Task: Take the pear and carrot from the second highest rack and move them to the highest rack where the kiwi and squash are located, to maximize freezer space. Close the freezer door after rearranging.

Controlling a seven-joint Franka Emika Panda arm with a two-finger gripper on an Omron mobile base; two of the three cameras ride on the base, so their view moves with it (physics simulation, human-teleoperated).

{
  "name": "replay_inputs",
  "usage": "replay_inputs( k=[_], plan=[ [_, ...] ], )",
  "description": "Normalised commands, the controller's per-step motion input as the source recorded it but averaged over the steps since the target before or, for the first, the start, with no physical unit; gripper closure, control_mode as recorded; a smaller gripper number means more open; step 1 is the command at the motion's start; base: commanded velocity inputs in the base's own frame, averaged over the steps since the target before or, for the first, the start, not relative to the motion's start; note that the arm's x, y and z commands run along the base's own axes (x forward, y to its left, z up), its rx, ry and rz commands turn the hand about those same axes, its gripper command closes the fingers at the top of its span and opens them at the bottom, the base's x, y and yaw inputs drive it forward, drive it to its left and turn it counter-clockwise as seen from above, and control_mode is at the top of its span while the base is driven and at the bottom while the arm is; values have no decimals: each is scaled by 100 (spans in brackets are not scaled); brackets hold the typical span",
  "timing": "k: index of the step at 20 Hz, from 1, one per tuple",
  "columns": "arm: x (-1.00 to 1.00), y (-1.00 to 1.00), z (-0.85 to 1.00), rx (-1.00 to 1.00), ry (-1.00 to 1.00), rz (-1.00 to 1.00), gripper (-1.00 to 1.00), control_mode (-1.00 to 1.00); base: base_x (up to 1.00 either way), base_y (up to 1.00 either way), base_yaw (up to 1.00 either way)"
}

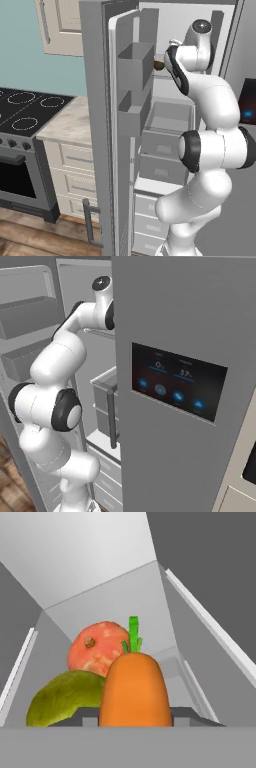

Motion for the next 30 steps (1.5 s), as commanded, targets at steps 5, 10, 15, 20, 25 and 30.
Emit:
replay_inputs(
  k=[5,10,15,20,25,30],
  plan=[
    [15,-4,-53,-5,0,0,-100,-100,0,0,0],
    [2,0,-32,-1,0,0,-100,-100,0,0,0],
    [-22,4,-3,0,-2,0,-100,-100,0,0,0],
    [-63,15,2,0,-8,0,-100,-100,0,0,0],
    [-81,15,6,0,-22,0,-100,-100,0,0,0],
    [-92,11,0,0,-23,0,-100,-100,0,0,0]
  ],
)
